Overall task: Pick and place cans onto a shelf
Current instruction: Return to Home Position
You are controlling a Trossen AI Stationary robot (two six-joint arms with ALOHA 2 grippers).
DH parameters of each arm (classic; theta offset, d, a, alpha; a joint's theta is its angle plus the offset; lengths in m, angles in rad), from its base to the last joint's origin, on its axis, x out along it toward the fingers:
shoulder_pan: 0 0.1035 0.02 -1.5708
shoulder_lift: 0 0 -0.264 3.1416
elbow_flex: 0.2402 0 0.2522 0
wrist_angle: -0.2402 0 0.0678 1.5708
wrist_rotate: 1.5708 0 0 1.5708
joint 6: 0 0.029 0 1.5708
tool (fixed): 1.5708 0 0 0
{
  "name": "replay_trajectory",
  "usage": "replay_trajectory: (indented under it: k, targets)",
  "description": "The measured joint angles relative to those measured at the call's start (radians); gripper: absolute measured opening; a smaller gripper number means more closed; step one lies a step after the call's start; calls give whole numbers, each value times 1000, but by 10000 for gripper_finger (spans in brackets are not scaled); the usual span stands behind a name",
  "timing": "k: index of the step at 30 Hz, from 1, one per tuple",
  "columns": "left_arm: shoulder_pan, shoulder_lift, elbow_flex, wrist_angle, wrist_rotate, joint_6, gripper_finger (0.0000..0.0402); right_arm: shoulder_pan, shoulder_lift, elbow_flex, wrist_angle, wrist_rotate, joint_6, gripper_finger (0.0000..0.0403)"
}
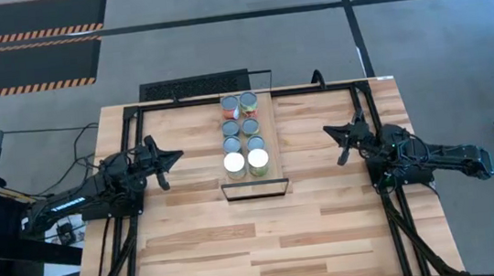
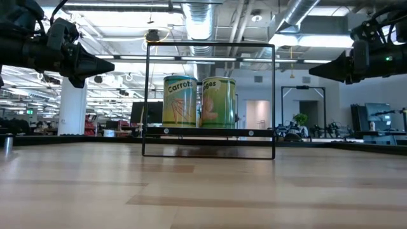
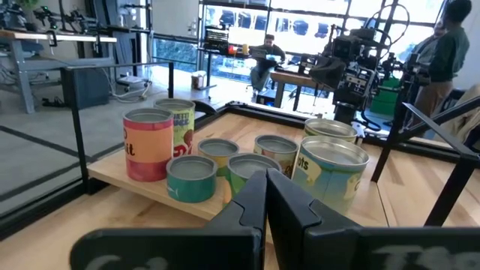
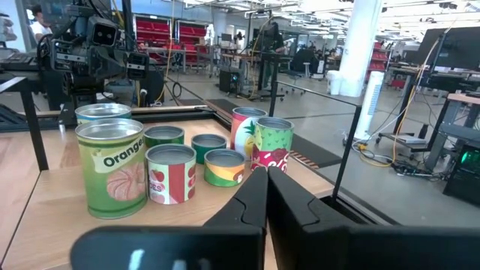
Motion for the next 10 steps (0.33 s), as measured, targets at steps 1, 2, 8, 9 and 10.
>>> replay_trajectory:
  k: [1,2,8,9,10]
  targets:
    - [0,0,0,0,0,-4,0,0,0,0,0,0,0,29]
    - [0,0,0,0,0,-7,0,0,0,0,0,0,0,29]
    - [0,0,0,0,0,-5,0,0,0,0,0,0,0,27]
    - [0,0,0,0,0,-8,0,0,0,0,0,0,0,27]
    - [0,0,0,0,0,-8,0,0,0,0,0,0,0,27]
